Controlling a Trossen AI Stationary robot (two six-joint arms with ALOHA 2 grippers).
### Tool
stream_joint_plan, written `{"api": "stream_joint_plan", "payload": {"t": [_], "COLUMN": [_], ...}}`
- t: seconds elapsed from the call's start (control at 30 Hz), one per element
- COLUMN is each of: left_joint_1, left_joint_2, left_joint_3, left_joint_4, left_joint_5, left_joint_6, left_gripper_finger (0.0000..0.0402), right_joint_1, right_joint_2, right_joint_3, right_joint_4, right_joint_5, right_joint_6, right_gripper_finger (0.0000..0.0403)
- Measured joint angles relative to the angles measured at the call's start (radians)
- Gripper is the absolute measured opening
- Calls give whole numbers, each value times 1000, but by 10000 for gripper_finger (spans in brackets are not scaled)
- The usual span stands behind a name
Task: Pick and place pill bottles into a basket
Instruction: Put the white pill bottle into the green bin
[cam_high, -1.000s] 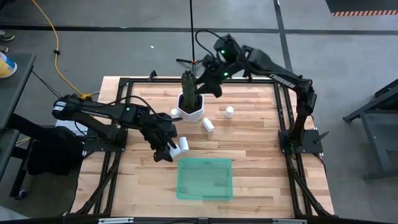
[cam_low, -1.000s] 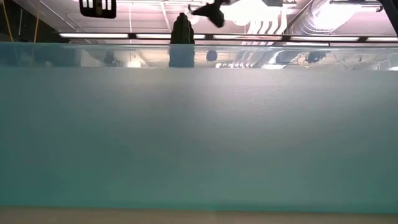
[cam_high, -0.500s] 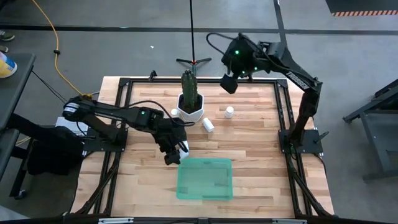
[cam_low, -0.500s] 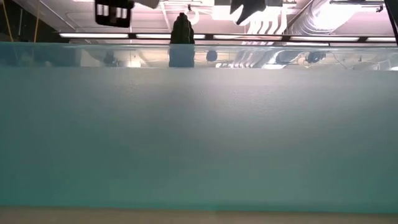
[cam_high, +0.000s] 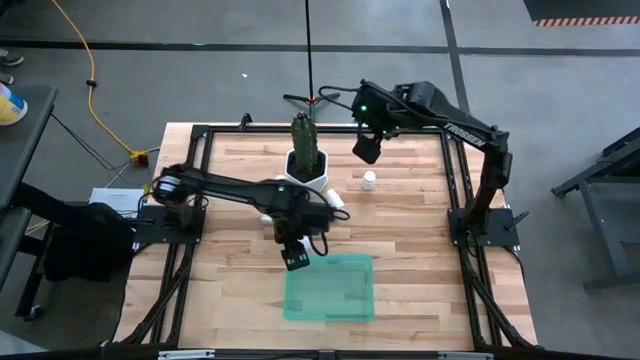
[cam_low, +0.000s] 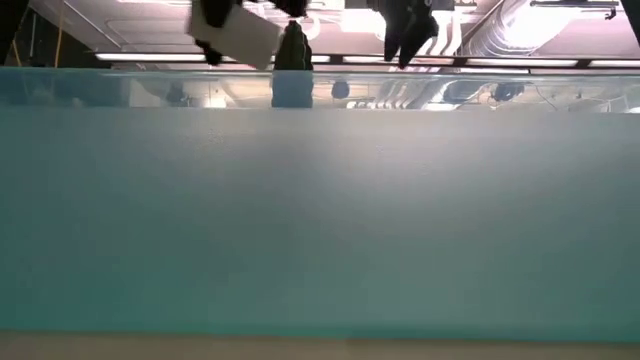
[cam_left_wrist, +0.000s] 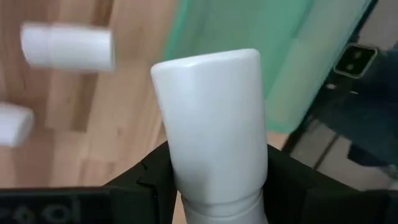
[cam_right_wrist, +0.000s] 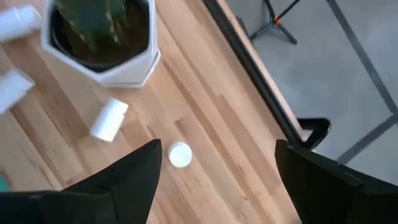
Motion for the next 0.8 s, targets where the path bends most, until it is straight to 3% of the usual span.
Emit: {"api": "stream_joint_plan", "payload": {"t": [0.07,0.47,0.8], "left_joint_1": [0,-10,-29], "left_joint_2": [40,176,194], "left_joint_3": [42,142,144], "left_joint_4": [-78,-126,-169], "left_joint_5": [-16,-7,-17], "left_joint_6": [19,28,38], "left_gripper_finger": [208,208,208], "right_joint_1": [0,-24,-40], "right_joint_2": [-1,-1,-1], "right_joint_3": [-27,-74,-74], "right_joint_4": [6,-11,-26], "right_joint_5": [5,142,69], "right_joint_6": [2,27,27], "right_gripper_finger": [303,303,303]}}
